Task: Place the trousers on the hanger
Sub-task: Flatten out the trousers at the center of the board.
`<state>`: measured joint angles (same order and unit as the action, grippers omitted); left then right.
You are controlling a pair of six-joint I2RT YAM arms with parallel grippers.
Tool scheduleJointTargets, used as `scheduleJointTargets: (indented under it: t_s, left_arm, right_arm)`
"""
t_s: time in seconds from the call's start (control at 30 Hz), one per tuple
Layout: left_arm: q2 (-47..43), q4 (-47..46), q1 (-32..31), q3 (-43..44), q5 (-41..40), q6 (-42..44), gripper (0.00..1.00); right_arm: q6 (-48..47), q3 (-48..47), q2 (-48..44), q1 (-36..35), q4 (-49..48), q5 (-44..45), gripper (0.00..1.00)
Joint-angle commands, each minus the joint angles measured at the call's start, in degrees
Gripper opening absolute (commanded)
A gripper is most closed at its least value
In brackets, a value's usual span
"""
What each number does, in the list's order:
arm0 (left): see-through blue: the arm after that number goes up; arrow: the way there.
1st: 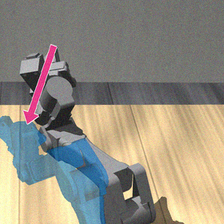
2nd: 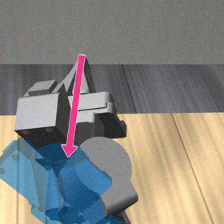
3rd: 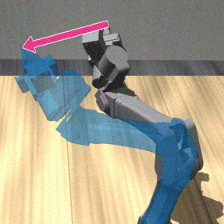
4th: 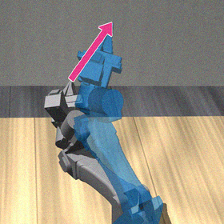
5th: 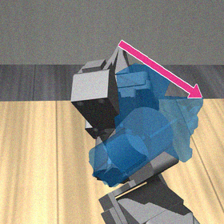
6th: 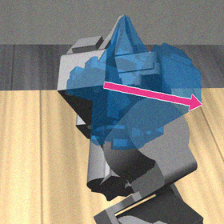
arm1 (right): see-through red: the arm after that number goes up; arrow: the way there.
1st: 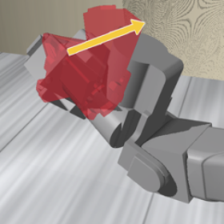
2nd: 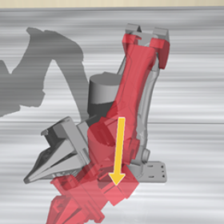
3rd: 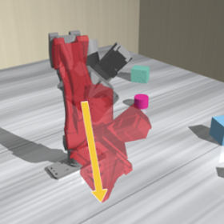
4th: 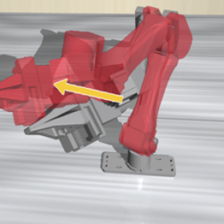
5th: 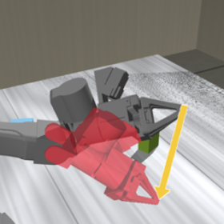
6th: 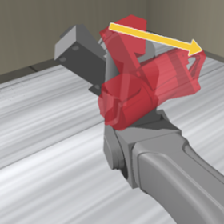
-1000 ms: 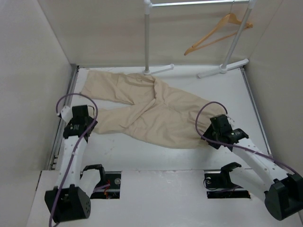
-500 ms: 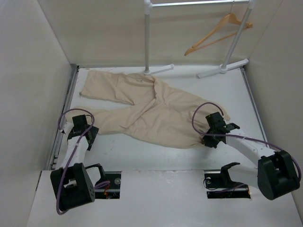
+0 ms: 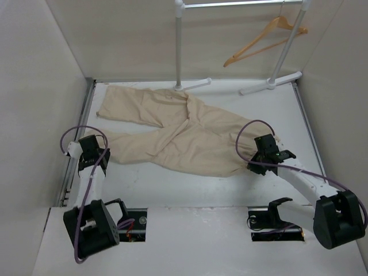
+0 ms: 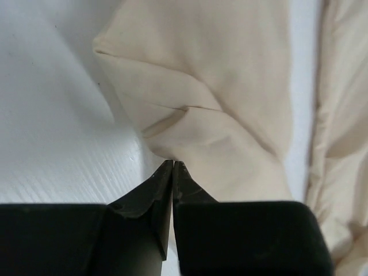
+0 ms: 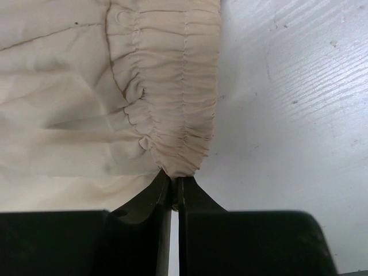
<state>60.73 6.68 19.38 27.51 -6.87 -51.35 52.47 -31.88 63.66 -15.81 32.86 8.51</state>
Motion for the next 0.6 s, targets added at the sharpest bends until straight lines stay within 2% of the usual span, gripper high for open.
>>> scheduleJointTargets:
  t_s: [0.0, 0.1, 0.17, 0.2, 0.23, 0.3, 0.33, 0.37, 0.47, 0.57]
  left_arm:
    - [-8.1, 7.0, 0.5, 4.7, 0.6, 1.1, 0.02]
    - [-14.8, 16.2, -0.3, 9.2, -0.8, 2.5, 0.04]
    - [-15.7, 19.4, -1.4, 8.6, -3.0, 2.8, 0.14]
    - [-15.3, 19.7, -1.5, 6.8, -4.0, 2.8, 0.24]
    - [-13.5, 18.6, -0.5, 4.6, -3.7, 2.7, 0.33]
    - [-11.0, 16.2, 0.5, 3.0, -2.3, 2.5, 0.42]
    - [-8.7, 13.0, 1.1, 2.1, -0.9, 2.7, 0.52]
    - [-5.9, 8.9, 1.3, 1.6, 1.4, 2.9, 0.56]
    - [2.0, 0.8, 1.3, 2.4, 7.7, 3.0, 0.65]
    - [7.7, -3.5, 0.6, 3.5, 9.1, 2.5, 0.66]
  right_arm:
    - [-1.5, -0.6, -2.7, 0.3, -1.9, 0.5, 0.03]
    - [-1.9, -0.3, -4.5, 0.5, -1.7, 0.3, 0.03]
    - [-2.3, -0.2, -4.8, 0.7, -2.2, -0.1, 0.03]
    - [-2.5, -0.2, -4.6, 0.8, -2.4, -0.6, 0.03]
    - [-2.6, -0.4, -4.5, 0.9, -2.5, -1.2, 0.03]
    - [-3.0, -0.6, -4.8, 1.1, -2.5, -1.6, 0.03]
    - [-3.2, -0.6, -5.2, 1.1, -2.5, -1.7, 0.03]
    - [-3.6, -0.7, -5.6, 1.1, -2.5, -1.7, 0.03]
    - [-4.2, -0.6, -6.3, 1.1, -2.4, -2.3, 0.03]
    - [-4.1, 0.5, -6.4, 1.0, -2.6, -3.2, 0.03]
